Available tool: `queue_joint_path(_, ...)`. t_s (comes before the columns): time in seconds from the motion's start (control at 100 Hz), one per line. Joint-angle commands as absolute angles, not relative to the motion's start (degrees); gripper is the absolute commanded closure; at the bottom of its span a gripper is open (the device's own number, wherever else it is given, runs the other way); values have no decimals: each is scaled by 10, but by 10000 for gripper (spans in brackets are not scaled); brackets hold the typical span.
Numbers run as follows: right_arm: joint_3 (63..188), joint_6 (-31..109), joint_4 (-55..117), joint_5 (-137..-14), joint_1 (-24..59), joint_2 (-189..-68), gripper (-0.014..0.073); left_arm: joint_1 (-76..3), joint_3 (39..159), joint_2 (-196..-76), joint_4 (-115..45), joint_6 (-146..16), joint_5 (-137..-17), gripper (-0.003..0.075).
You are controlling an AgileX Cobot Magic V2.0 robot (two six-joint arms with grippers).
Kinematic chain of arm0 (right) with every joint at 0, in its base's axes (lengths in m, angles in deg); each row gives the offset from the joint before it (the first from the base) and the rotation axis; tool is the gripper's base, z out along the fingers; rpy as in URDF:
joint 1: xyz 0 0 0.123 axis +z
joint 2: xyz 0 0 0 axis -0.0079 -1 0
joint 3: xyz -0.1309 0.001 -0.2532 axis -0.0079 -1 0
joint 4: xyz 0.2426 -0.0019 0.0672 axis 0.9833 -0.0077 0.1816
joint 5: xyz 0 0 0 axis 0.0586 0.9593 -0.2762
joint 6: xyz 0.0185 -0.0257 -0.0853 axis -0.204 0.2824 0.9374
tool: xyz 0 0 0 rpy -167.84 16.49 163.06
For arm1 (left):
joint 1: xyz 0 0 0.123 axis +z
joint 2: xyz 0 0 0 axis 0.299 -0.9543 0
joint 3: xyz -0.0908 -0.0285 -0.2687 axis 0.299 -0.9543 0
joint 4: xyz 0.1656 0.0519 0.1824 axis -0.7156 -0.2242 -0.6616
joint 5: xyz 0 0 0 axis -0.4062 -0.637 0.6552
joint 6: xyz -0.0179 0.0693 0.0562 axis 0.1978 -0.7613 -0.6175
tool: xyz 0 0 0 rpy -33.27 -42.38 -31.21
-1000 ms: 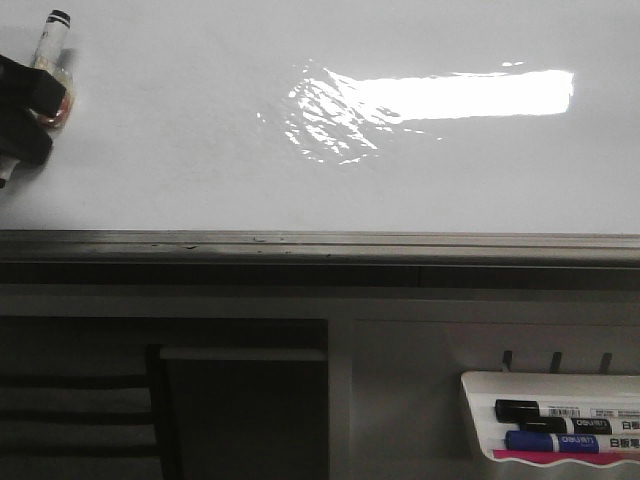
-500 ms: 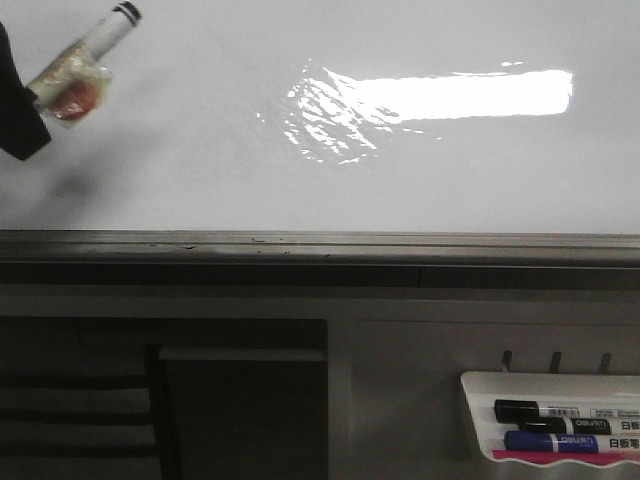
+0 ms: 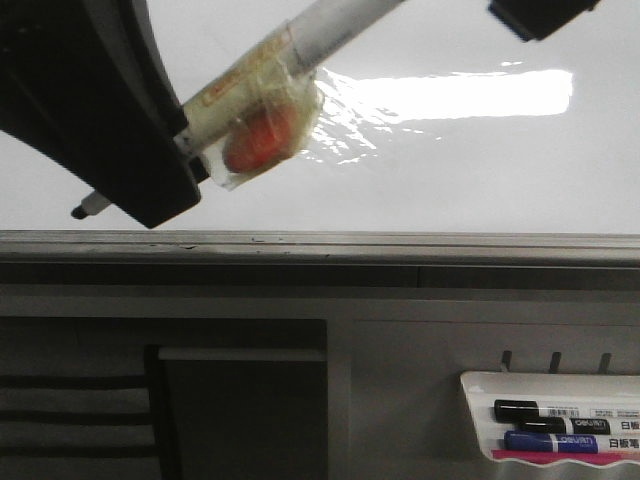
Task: Write number 7 on whiteboard
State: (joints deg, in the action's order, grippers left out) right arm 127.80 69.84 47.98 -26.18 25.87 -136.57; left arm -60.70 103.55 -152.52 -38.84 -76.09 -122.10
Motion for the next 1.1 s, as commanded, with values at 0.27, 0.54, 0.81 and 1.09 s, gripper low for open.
queue_joint_path(0.27,1297,723,517,-381,364,-1404,155,-615,1055,-1510,-370,-764,-1201,741)
queue_joint_path(0.54,1297,726,524,-382,373,-1412,278,-615,1055,-1510,-382,-764,-1201,741)
queue_joint_path(0.81,1297,726,524,-379,373,-1412,458,-615,1055,-1510,-382,-764,-1200,741)
queue_joint_path(1.09,1297,726,524,-372,373,-1412,622,-615,1055,-1510,-382,-764,-1185,659)
